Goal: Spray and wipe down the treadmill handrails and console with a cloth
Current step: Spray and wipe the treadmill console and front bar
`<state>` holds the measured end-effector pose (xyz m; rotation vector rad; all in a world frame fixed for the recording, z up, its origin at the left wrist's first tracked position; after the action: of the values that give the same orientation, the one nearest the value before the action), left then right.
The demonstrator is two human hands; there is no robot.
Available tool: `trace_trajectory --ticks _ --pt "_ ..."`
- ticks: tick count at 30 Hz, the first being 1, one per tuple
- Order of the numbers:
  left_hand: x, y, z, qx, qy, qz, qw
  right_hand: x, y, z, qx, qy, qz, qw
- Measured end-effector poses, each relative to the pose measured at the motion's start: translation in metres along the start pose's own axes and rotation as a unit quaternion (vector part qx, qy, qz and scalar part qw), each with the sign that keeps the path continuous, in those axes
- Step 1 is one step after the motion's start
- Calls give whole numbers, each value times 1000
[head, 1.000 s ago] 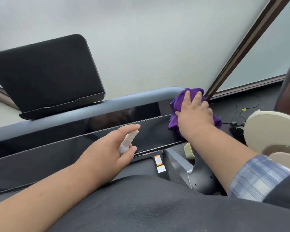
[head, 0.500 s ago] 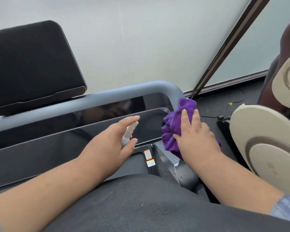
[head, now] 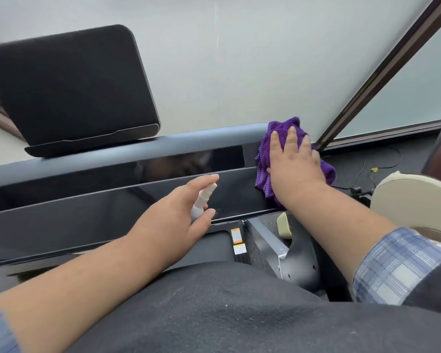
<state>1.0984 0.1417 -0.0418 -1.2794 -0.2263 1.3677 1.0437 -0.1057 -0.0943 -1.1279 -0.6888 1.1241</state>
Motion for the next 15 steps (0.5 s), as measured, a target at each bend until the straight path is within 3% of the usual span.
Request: trace_trajectory --ticks 4,10,15 --pt "0 -4 5 -5 2 8 1000 18 -21 -20 -4 -74 -6 997" --pt "-4 -6 17 -17 30 -7 999 134 -39 -42 -32 -295 -5 955" --pt "-6 -10 19 -9 52 -17 998 137 -40 -43 -53 -289 -28 956"
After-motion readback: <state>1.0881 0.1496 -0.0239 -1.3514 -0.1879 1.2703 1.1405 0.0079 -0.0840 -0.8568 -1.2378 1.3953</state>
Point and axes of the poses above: each hand's wrist, its own z-axis away from the middle knuckle, its own y-axis out of the palm, x = y × z, the point moved 3 cm from there along -z, towards the middle knuckle, and after that the axes turned 14 degrees about -y, right-handed, at the moved point
